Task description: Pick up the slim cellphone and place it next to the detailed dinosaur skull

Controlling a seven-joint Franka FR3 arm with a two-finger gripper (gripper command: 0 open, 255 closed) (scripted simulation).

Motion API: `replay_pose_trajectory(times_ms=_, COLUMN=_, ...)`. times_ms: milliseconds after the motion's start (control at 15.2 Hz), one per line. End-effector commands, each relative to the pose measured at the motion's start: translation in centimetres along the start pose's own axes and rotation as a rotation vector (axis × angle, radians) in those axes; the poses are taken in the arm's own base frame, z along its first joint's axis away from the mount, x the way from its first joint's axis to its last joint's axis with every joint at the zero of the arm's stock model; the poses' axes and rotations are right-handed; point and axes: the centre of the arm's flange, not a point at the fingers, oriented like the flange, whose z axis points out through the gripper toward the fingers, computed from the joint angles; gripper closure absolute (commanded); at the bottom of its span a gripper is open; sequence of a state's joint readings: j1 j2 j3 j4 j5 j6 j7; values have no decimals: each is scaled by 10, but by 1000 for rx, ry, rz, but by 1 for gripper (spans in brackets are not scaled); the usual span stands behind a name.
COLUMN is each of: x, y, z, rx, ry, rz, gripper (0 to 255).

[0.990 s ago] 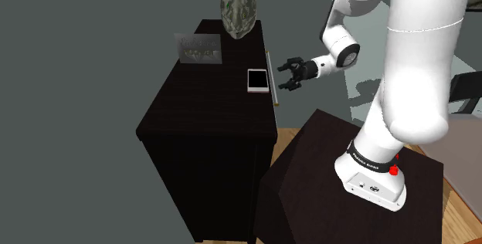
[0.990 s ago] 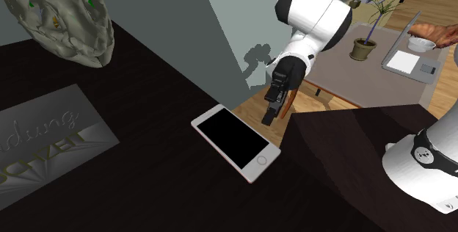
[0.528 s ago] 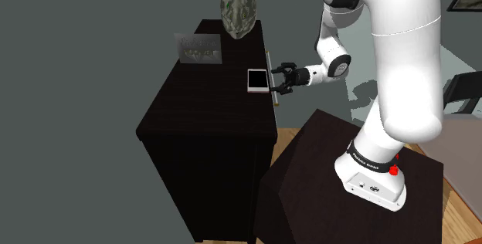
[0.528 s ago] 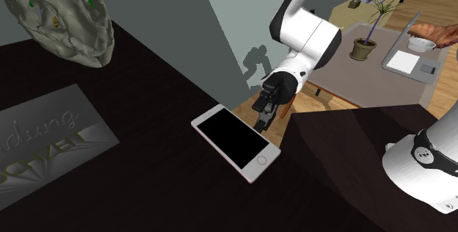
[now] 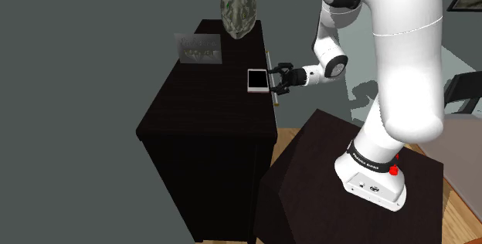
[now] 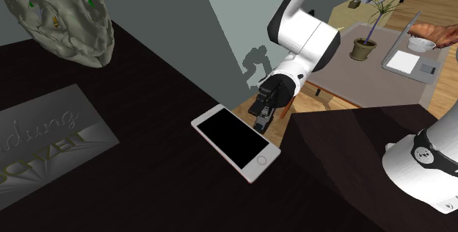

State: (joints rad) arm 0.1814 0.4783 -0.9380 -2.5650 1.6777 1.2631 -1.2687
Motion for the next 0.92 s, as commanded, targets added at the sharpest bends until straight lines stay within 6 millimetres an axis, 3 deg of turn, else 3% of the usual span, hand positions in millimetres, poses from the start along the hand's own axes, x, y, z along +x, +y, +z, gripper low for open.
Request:
replay_pose_trajectory(times_ms=0, x=0, y=0, z=0, rx=0, ry=0, rz=0, gripper=0)
replay_pose_trajectory(times_ms=66, x=0, y=0, z=0, rx=0, ry=0, rz=0, gripper=255)
replay_pose_trajectory(times_ms=594, x=6, y=-1, z=-4, rx=0, ry=0, rz=0, gripper=255)
replay_pose_trajectory(times_ms=660, x=0, y=0, z=0, rx=0, ry=0, rz=0, gripper=255)
replay_pose_trajectory(times_ms=858, x=0, y=-16, z=-1, rx=0, ry=0, rz=0, gripper=255)
